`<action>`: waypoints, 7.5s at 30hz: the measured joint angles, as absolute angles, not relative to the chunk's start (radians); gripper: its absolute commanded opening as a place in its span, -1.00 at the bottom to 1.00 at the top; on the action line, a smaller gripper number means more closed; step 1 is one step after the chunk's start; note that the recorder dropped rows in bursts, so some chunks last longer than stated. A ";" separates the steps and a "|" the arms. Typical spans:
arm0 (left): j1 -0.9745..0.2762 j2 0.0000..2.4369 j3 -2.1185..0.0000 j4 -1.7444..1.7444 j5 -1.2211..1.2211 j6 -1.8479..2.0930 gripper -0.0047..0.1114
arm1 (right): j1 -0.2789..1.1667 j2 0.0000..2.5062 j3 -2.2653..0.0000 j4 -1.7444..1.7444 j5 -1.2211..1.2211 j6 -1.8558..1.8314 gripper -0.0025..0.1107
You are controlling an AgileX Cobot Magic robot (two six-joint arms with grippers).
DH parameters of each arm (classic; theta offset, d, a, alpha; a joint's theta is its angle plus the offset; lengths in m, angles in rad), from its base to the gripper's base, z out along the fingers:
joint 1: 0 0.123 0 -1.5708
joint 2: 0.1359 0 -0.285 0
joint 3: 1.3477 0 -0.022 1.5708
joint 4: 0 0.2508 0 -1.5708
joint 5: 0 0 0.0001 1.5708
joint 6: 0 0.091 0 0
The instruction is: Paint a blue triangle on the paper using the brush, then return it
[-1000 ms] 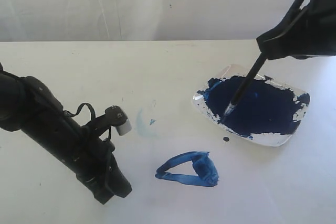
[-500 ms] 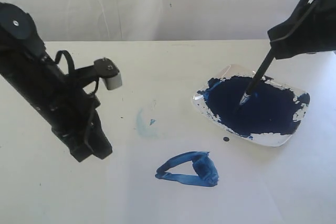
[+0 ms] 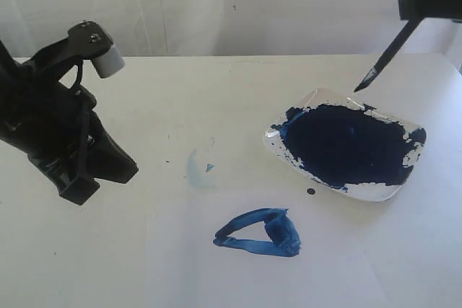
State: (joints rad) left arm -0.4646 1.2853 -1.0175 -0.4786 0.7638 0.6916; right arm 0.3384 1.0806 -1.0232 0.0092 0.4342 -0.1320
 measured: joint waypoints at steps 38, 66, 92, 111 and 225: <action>-0.465 1.276 -1.016 -0.607 0.813 0.690 -0.92 | -0.324 1.722 -1.355 1.117 1.132 -0.583 -0.96; -0.465 1.276 -1.015 -0.629 0.799 0.690 -0.92 | -0.540 2.018 -1.080 1.524 1.208 -1.039 -0.96; -0.465 1.276 -1.015 -0.636 0.793 0.690 -0.92 | -0.557 2.126 -1.061 1.592 1.209 -1.057 -0.96; -0.465 1.276 -1.015 -0.642 0.799 0.690 -0.92 | -0.557 2.188 -1.061 1.592 1.209 -1.057 -0.96; -0.465 1.276 -1.015 -0.655 0.816 0.690 -0.92 | -0.039 0.902 -0.886 1.344 1.049 -1.422 -0.96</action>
